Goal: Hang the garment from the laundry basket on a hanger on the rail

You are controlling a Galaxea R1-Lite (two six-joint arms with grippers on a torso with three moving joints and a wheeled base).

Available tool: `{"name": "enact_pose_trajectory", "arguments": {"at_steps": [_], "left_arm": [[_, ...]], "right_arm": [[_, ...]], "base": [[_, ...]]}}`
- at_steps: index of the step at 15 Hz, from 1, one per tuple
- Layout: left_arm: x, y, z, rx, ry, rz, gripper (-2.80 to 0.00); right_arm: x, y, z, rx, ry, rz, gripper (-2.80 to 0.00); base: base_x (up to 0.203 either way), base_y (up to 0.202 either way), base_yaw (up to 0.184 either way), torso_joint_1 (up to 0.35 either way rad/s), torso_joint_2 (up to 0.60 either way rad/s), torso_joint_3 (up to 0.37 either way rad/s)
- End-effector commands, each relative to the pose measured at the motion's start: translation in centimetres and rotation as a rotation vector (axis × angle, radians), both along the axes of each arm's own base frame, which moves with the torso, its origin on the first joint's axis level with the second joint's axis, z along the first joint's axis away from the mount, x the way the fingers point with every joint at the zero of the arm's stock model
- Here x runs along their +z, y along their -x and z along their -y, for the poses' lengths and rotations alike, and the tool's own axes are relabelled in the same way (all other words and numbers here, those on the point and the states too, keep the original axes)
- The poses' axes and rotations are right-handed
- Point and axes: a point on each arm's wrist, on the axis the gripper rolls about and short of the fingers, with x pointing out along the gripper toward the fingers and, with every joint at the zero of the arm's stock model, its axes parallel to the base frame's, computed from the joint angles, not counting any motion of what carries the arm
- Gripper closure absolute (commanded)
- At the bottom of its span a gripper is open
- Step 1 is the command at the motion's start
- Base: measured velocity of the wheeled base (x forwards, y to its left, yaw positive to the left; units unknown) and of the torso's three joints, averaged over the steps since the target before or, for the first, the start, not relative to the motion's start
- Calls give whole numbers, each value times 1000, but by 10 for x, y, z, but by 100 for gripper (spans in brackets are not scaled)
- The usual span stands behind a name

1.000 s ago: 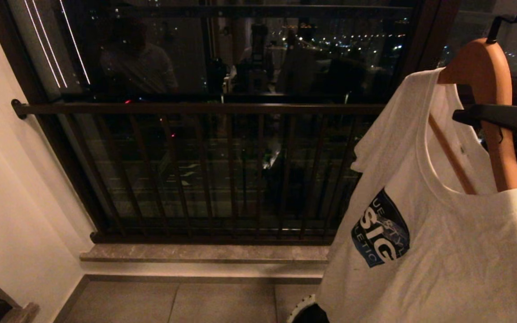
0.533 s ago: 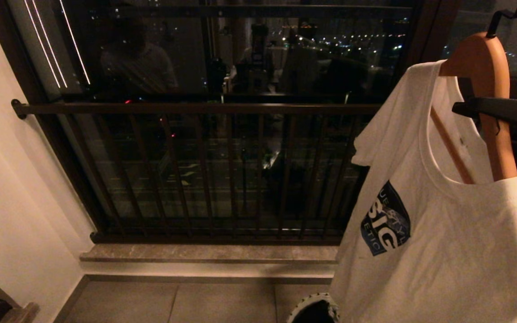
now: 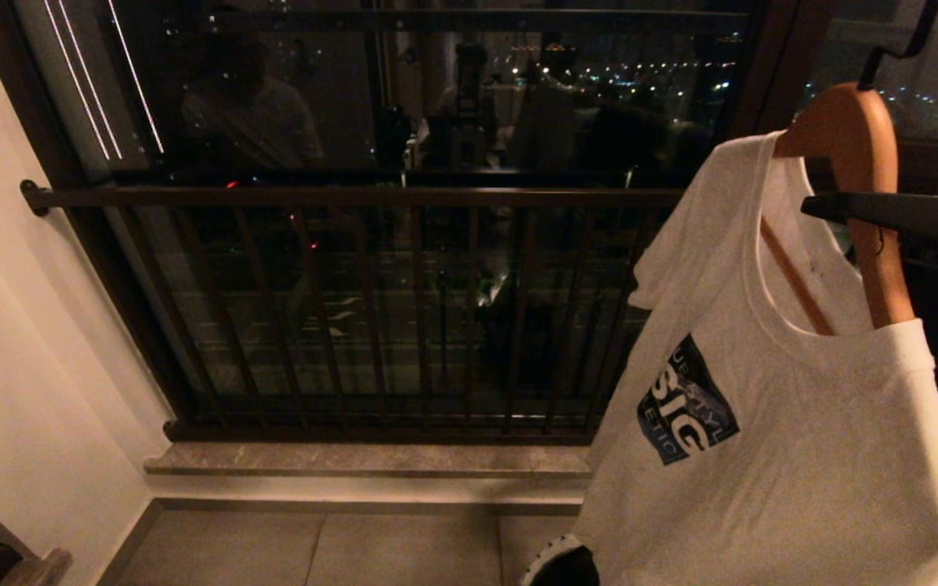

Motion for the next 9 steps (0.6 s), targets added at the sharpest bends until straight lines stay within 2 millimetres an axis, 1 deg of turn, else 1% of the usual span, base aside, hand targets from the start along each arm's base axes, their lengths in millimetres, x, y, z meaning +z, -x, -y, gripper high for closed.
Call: {"name": "enact_pose_trajectory", "arguments": {"at_steps": [1, 4, 6, 7, 9], "left_arm": [[-2, -1, 0, 0, 0, -8, 0], [-2, -1, 0, 0, 0, -8, 0], [-2, -1, 0, 0, 0, -8, 0], [-2, -1, 0, 0, 0, -8, 0], [-2, -1, 0, 0, 2, -8, 0]], "right_arm": [[-1, -1, 1, 5, 0, -5, -280], [-1, 0, 1, 8, 1, -3, -280], [3, 14, -1, 5, 7, 45, -280], [7, 28, -2, 1, 14, 89, 0], [17, 61, -4, -16, 26, 181, 0]], "base": [[0, 0, 0, 0, 0, 0], [0, 0, 0, 0, 0, 0], [0, 0, 0, 0, 0, 0], [0, 0, 0, 0, 0, 0], [0, 0, 0, 0, 0, 0]]}}
